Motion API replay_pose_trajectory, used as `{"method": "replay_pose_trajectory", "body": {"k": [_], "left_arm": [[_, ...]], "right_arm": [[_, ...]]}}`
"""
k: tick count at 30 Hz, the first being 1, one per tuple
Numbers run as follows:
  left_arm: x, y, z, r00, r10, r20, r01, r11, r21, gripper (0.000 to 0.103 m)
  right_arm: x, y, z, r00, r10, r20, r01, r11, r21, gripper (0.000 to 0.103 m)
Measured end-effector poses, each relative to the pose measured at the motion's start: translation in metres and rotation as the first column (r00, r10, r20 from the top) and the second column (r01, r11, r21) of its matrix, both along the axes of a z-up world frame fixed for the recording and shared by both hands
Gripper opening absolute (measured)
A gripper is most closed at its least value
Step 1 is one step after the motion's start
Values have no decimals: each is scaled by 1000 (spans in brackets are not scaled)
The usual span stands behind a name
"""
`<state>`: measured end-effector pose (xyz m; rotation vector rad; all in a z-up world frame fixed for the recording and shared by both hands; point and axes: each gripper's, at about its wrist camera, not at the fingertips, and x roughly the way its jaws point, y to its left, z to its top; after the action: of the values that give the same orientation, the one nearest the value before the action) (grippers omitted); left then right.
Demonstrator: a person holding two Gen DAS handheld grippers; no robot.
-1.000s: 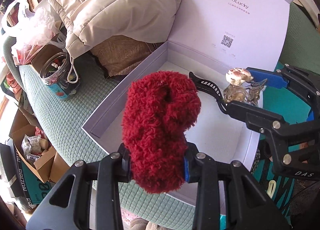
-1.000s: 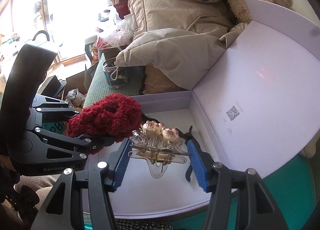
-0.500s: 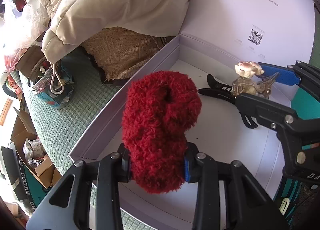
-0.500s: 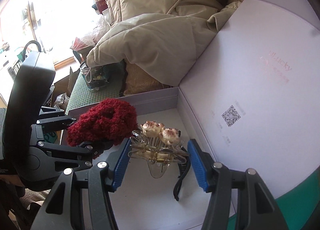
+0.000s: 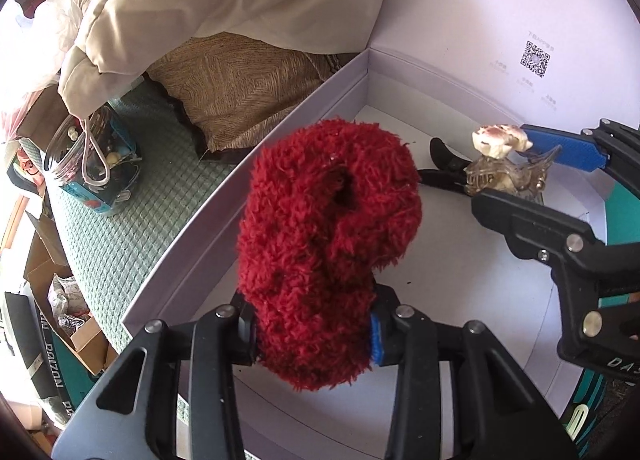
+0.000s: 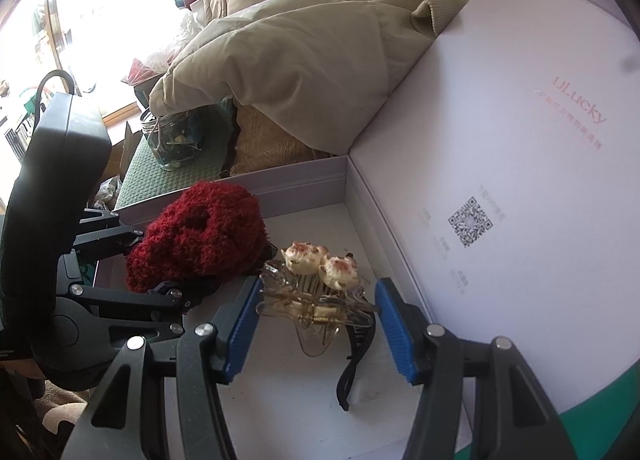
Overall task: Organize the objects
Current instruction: 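Lower the floral clip and red scrunchie into the white box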
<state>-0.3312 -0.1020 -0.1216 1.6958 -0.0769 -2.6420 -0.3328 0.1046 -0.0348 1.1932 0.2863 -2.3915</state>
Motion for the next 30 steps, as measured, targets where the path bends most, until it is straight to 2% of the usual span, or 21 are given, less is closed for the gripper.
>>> {"method": "replay_pose_trajectory", "body": {"k": [9,14,19,25,30], "left_arm": [[-3,-1,-9,1000,16,21,-15,1000,-7,39],[-4,-1,-11,999,31,29,-30,999,-30,52],[-3,2,-10,999,24,34,-23,999,-37,54],[2,2,-3,999,33,26,-33,999,-25,55],[11,-6,17,999,42,-1,-42,999,-24,55]], "right_arm": [[-2,-7,-12,999,-3,32,2,998,57,59],[-1,-9,-16,999,-4,44,0,997,79,59],[-3,-12,-17,999,-4,48,-1,996,94,59],[0,-12,-10,999,-4,39,0,995,104,59],[6,-9,2,1000,-7,19,5,995,99,59]]}}
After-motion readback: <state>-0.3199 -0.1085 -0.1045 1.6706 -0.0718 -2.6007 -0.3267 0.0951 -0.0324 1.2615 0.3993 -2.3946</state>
